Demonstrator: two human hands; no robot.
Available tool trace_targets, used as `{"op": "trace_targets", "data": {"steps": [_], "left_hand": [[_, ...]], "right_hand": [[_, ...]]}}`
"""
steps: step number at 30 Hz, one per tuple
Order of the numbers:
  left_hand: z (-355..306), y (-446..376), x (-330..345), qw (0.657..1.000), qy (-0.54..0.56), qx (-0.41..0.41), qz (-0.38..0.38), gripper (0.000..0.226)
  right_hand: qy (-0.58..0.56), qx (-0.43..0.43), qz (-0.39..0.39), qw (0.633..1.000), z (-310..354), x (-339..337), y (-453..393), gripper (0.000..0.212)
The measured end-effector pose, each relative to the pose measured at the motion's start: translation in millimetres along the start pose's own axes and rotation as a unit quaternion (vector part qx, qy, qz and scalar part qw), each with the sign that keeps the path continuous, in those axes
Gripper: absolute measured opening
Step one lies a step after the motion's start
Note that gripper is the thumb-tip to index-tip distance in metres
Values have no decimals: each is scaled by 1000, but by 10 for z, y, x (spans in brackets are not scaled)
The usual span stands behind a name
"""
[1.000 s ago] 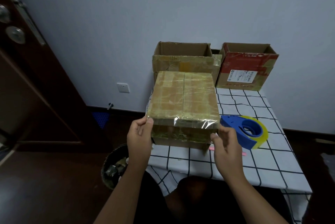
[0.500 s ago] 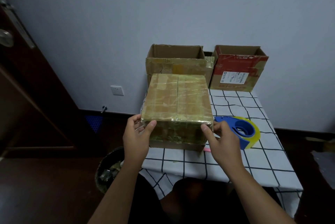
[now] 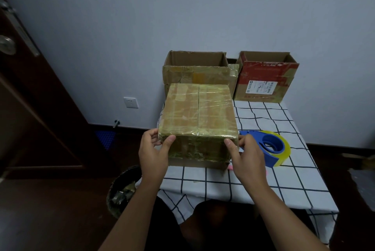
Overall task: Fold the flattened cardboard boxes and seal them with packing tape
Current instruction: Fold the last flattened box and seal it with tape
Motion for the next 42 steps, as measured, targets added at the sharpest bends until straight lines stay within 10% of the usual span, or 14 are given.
{"op": "trace_targets", "data": {"steps": [11,27,42], "left_hand": [[10,-16,40,998,-27,53,-11,38],[-144,42,86,996,-64,60,34,103],[-309,110,118,968,-214,127,24,103]], "right_hand": [[23,-46,-26,998,-4,30,-21,36],[95,-71,-7,993,139,-6,-114,77],[161,-309,15,937,376,197,-199,51]]}}
Point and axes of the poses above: each hand's wrist, its own y-axis away from the middle knuckle, its own x-axis out of the palm, z = x × y, the point moved 1 cm from there along -y, towards the middle knuckle, and after that the axes turned 14 degrees about -z, right-handed, at the moved point
